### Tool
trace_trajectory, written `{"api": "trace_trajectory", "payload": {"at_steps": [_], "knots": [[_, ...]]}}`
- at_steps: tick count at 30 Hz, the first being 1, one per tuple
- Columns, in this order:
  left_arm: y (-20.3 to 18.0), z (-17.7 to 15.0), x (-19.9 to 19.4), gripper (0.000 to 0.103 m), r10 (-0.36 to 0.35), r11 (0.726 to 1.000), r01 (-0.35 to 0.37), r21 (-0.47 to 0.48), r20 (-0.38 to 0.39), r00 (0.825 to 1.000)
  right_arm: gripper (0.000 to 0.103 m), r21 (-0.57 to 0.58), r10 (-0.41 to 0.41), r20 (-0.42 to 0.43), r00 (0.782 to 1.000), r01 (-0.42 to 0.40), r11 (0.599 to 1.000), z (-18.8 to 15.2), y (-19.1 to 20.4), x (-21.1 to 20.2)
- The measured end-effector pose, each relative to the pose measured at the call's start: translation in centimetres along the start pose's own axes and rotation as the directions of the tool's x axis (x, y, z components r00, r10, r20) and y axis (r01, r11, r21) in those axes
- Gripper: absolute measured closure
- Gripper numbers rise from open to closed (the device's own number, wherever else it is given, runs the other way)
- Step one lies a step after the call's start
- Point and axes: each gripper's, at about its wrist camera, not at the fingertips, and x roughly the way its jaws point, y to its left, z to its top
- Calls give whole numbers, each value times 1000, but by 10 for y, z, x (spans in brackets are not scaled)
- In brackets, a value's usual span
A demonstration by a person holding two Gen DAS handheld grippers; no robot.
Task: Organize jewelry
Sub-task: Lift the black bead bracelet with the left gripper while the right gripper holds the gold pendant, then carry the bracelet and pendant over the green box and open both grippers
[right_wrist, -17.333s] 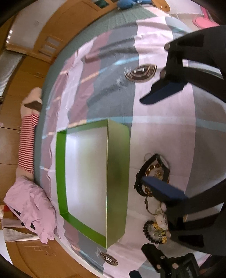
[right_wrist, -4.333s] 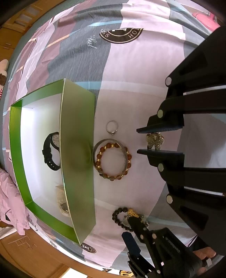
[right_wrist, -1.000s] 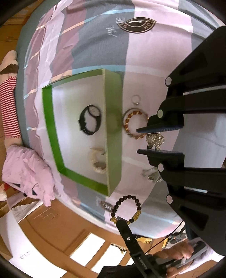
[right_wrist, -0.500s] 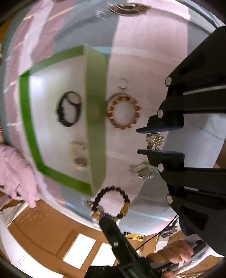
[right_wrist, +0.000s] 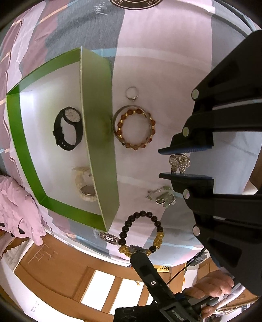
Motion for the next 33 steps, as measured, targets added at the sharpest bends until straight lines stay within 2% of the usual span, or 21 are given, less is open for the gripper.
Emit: {"api": "trace_trajectory", "payload": {"at_steps": [5,7,11,12,14,16,19,20,21,23,26,29,31,32,33], "knots": [[-10,1,-2,83,6,1000,-6,31,22,1000,85,-10,39,38,998,-39,999,5,3,-13],[-11,1,-2,83,3,999,-4,35,25,1000,85,2,54,37,998,-54,999,6,1,-14],[-13,1,-3,83,10,999,-11,42,36,999,85,62,150,10,989,-150,987,7,-8,-12],[-13,1,-3,83,15,999,-17,43,38,999,85,64,147,12,989,-147,987,7,-9,-13],[-15,2,-5,83,39,998,-41,48,52,998,85,53,108,29,994,-110,993,8,-7,-16],[-22,10,-11,83,74,994,-82,76,98,992,85,38,61,73,995,-64,997,8,-4,-24],[-34,27,-15,83,132,982,-151,115,159,978,85,-13,16,194,981,-14,1000,18,6,-50],[-36,33,-12,83,142,979,-163,124,161,977,85,-33,-24,242,970,33,999,24,10,-58],[-37,40,-5,83,145,978,-165,126,155,977,85,-56,-93,299,950,114,992,33,17,-65],[-33,51,10,83,149,979,-166,119,141,979,85,-87,-158,348,924,200,976,49,21,-63],[-16,62,40,83,167,981,-176,85,101,981,85,-69,-147,317,937,177,982,73,6,-40],[-3,68,55,83,142,989,-144,33,63,988,85,-48,-167,274,947,187,981,84,-8,-14],[0,66,60,83,143,989,-145,29,55,988,85,-21,-158,250,955,168,985,89,-15,-5],[-1,65,60,83,155,987,-158,34,61,986,81,-9,-151,241,959,158,987,89,-18,-3],[-1,65,58,83,164,985,-167,41,71,984,72,4,-152,231,961,155,988,89,-20,0]]}}
